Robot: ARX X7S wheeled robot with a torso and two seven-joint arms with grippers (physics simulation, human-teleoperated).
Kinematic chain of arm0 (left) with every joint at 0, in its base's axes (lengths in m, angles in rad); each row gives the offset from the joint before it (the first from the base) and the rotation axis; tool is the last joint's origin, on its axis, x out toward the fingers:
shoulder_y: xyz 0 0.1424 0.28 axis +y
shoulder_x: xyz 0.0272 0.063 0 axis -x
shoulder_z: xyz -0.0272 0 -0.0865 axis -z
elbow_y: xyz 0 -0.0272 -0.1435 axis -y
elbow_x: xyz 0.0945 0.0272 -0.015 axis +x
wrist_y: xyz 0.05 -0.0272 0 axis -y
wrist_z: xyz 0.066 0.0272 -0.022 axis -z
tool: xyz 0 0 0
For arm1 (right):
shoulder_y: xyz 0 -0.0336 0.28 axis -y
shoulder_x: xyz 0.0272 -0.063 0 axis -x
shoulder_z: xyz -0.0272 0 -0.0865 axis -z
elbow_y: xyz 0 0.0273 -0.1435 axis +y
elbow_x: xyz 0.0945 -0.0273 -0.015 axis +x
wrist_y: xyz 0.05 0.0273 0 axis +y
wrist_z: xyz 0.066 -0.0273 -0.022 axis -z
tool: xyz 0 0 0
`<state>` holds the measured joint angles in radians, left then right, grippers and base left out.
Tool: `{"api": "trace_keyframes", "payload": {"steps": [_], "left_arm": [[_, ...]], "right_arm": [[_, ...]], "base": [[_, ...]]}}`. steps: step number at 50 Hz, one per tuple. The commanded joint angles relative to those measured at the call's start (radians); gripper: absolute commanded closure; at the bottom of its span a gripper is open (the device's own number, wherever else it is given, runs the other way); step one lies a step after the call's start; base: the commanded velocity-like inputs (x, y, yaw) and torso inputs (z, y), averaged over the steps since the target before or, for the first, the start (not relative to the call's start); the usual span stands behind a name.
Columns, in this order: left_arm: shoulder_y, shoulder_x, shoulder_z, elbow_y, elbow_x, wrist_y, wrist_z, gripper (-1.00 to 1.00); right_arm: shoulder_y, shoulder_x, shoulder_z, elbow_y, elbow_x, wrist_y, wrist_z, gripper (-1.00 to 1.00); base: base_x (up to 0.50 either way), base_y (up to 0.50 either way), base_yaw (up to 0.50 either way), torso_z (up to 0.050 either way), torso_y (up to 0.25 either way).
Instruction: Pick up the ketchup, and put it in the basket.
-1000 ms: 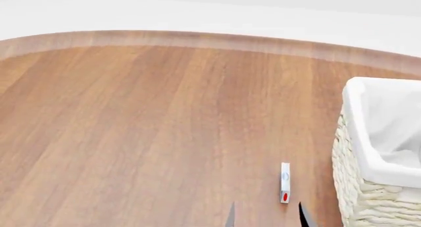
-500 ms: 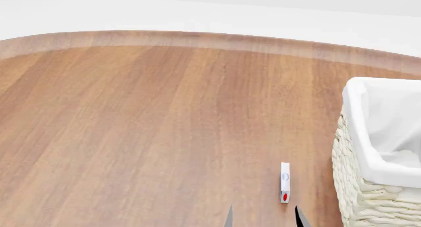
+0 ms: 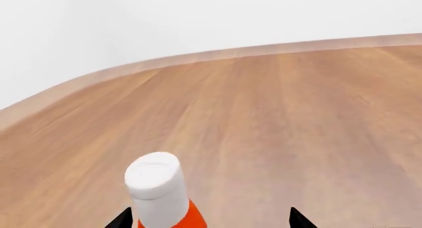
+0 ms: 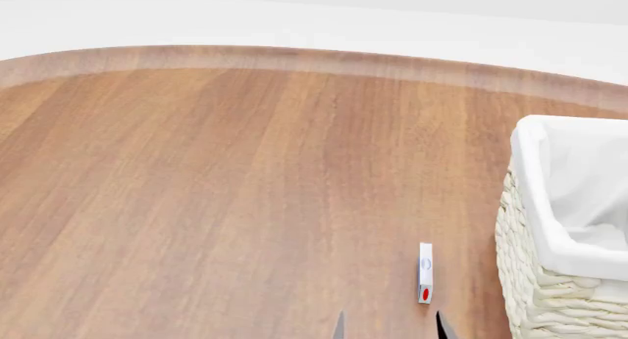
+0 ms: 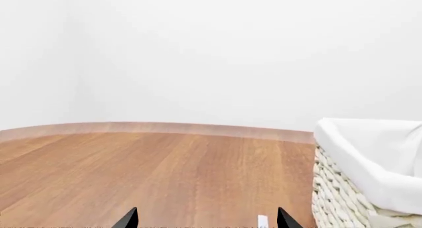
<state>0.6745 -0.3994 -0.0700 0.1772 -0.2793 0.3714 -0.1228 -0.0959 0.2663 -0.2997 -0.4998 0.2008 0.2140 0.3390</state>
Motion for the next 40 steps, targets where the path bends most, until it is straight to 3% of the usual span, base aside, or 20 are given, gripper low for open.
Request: {"api": "trace_keyframes", "payload": {"steps": [1, 10, 28, 40], "left_arm": [[-0.053, 0.015, -0.003, -0.138, -0.043, 0.065, 0.041, -1.0], [-0.092, 0.016, -0.005, -0.198, -0.064, 0.118, 0.077, -1.0], [-0.247, 0.067, 0.014, -0.535, -0.133, 0.309, 0.238, -1.0], [-0.324, 0.096, 0.007, -0.715, -0.095, 0.427, 0.279, -1.0]], "right_arm": [[-0.002, 0.003, -0.007, 0.009, 0.003, -0.008, 0.004, -1.0], [0.002, 0.007, -0.011, 0.01, 0.007, -0.004, 0.005, -1.0], [0.007, 0.014, -0.014, 0.017, 0.021, -0.01, 0.005, -1.0], [0.007, 0.017, -0.02, 0.026, 0.022, -0.019, 0.007, -1.0]], "base": [[0.0, 0.0, 0.0, 0.0, 0.0], [0.0, 0.0, 0.0, 0.0, 0.0], [0.0, 0.0, 0.0, 0.0, 0.0], [0.0, 0.0, 0.0, 0.0, 0.0]]}}
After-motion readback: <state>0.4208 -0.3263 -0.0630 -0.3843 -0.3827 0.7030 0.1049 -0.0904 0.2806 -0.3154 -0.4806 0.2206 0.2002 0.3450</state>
